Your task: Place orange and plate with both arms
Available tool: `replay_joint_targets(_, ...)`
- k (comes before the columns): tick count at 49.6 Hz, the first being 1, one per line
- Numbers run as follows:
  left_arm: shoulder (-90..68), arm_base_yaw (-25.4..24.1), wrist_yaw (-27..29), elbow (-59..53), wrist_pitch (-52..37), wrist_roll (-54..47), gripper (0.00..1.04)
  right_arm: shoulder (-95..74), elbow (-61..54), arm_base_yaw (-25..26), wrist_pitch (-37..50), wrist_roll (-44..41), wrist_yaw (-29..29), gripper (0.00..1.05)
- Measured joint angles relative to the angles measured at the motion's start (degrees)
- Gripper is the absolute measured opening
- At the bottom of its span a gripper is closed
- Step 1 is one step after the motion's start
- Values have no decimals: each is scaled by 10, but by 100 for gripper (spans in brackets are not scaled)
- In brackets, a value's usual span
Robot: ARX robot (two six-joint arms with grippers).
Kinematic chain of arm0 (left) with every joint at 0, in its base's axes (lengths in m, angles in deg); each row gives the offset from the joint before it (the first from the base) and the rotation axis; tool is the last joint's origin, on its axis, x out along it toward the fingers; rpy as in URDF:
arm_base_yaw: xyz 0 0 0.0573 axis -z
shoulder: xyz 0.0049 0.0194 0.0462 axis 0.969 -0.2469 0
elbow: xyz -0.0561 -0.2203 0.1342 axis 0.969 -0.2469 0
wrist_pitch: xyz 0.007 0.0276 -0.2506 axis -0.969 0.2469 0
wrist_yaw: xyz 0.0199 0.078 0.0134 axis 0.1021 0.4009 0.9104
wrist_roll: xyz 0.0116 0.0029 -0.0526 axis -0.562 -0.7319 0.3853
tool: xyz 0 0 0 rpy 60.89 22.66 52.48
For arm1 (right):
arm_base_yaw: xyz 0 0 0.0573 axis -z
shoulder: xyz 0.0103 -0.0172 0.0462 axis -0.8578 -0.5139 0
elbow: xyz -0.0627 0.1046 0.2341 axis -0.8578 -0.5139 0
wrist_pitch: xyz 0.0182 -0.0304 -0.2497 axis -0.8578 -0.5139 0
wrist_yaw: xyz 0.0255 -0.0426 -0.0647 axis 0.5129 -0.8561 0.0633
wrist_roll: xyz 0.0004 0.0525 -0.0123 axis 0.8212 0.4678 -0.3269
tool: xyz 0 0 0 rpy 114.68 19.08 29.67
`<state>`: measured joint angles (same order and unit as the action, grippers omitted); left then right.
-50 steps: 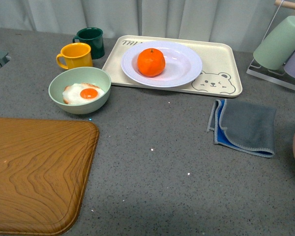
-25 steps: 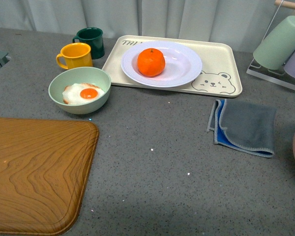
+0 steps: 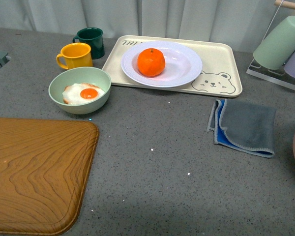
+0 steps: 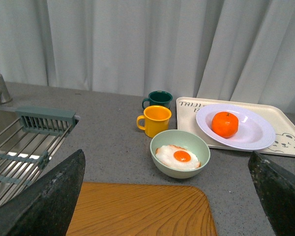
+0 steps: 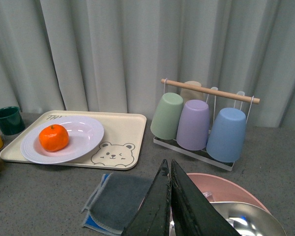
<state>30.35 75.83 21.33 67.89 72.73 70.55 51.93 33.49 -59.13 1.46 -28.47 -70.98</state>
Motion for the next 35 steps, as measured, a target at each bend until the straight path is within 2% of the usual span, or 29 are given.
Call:
replay_joint_targets(4, 0, 0, 0, 0, 0, 0, 98, 15, 0, 0, -16, 0, 0, 1)
replay_joint_targets(8, 0, 0, 0, 0, 0, 0, 98, 76, 0, 0, -97, 0, 1, 1)
replay_joint_targets(14, 0, 0, 0, 0, 0, 0, 98, 103, 0, 0, -106, -1, 2, 2)
replay_joint_targets(22, 0, 0, 0, 0, 0, 0, 98, 103, 0, 0, -107, 0, 2, 36)
replay_joint_targets(30, 0, 0, 0, 0, 0, 0, 98, 103, 0, 0, -107, 0, 2, 61)
replay_joint_targets(35, 0, 0, 0, 0, 0, 0, 98, 103, 0, 0, -107, 0, 2, 84)
